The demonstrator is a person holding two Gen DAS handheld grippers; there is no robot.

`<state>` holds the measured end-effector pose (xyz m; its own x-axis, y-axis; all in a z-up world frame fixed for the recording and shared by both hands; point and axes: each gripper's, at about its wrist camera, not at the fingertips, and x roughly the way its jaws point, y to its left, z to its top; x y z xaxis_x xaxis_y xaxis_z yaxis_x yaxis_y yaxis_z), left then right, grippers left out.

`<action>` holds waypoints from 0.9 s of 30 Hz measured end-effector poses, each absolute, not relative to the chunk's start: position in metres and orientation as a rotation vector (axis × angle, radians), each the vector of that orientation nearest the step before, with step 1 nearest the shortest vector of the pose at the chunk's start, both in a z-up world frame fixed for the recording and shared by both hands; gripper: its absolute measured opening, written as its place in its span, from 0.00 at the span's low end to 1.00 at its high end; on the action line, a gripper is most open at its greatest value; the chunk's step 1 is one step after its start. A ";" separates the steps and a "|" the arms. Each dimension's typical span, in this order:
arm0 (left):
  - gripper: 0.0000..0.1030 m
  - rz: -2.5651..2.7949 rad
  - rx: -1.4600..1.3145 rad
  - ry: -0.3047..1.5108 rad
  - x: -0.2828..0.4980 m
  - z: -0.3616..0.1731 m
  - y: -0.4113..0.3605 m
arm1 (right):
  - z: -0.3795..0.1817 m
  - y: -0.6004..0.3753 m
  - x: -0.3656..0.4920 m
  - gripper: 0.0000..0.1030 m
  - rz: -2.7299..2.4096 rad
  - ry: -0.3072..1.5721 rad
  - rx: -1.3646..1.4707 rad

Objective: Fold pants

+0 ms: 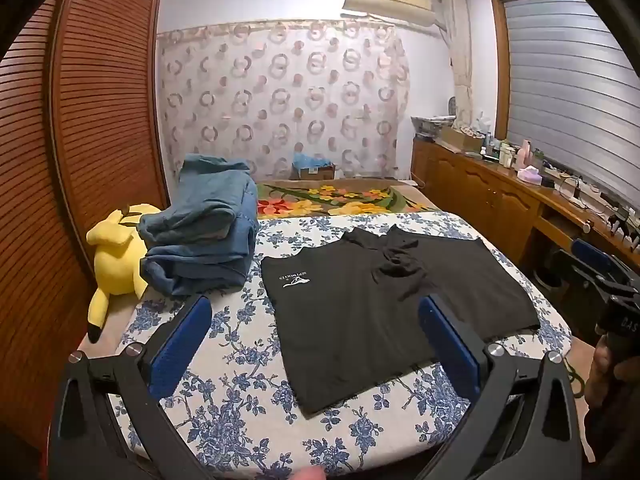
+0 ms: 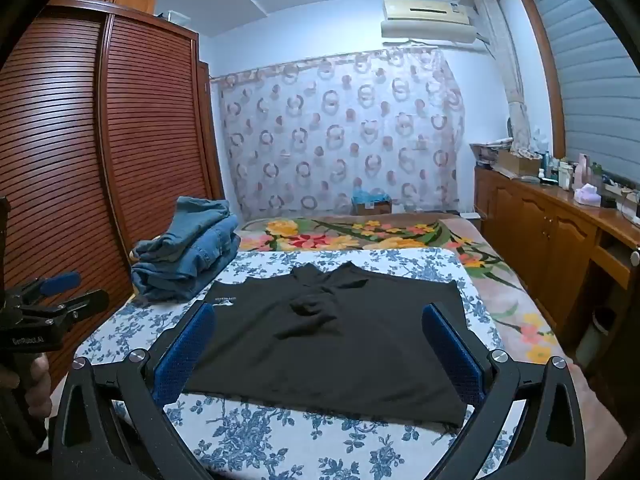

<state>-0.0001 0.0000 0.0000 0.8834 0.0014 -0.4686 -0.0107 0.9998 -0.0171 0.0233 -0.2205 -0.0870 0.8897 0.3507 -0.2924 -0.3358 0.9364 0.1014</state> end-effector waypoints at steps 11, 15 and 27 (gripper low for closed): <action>1.00 0.007 -0.019 0.484 0.000 0.000 0.000 | -0.086 -0.219 0.024 1.00 0.356 0.317 0.047; 1.00 0.006 -0.019 0.480 0.000 0.000 0.000 | -0.086 -0.220 0.024 1.00 0.359 0.316 0.046; 1.00 0.007 -0.017 0.475 -0.001 0.000 -0.001 | -0.087 -0.220 0.022 1.00 0.357 0.312 0.048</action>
